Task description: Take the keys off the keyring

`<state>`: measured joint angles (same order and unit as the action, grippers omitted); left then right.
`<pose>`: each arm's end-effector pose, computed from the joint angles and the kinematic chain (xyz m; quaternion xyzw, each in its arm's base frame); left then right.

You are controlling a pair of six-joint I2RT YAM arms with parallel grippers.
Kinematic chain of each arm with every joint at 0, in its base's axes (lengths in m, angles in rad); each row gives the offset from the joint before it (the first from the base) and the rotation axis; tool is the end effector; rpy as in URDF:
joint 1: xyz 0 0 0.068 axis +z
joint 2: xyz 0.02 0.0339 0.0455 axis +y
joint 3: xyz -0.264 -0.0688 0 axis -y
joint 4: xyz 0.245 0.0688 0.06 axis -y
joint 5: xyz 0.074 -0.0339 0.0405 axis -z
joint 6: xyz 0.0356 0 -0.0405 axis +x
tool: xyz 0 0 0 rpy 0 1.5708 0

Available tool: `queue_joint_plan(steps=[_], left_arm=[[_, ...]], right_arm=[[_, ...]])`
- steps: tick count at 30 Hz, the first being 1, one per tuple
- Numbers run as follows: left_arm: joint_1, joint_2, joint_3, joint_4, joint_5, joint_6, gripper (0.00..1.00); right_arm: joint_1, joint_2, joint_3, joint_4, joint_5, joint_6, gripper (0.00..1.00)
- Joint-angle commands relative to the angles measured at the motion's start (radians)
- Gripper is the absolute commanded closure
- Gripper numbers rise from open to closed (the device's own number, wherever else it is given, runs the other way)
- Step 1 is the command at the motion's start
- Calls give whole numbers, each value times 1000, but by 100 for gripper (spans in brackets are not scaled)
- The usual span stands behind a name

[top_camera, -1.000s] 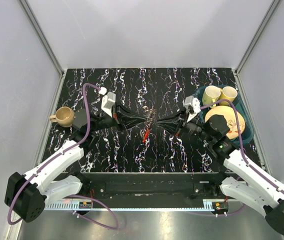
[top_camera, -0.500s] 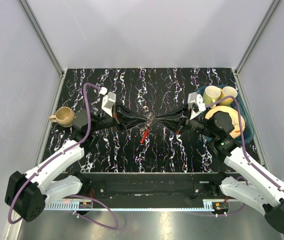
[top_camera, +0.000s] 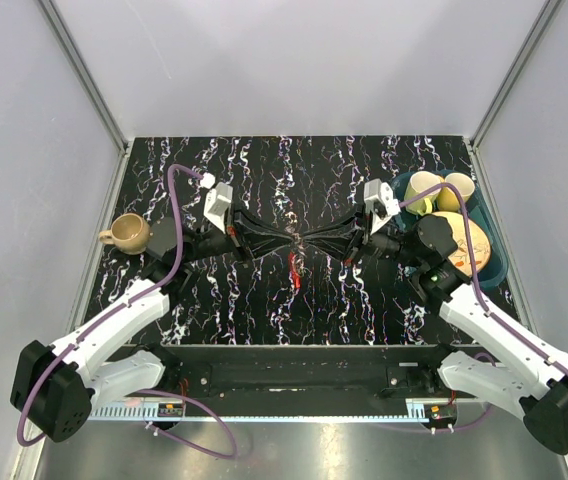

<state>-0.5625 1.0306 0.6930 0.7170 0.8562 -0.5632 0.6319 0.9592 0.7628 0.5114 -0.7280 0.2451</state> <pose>0.1766 -0.1431 0.3514 0.3435 0.5106 -0.5988 0.5126 0.1603 0.1467 0.3718 -0.3882 0.4833 0.5104 0.5959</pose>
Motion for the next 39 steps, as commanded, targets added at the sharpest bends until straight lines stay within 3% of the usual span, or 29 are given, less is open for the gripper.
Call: queue_joint_plan(steps=[1, 17, 39], left_arm=[[4, -1, 11, 118, -11, -18, 100], [4, 3, 11, 122, -37, -20, 100], [4, 2, 7, 99, -23, -7, 100]], right_arm=[[5, 10, 13, 59, -30, 8, 87], [6, 58, -17, 79, -67, 28, 87], [6, 44, -19, 87, 51, -10, 70]])
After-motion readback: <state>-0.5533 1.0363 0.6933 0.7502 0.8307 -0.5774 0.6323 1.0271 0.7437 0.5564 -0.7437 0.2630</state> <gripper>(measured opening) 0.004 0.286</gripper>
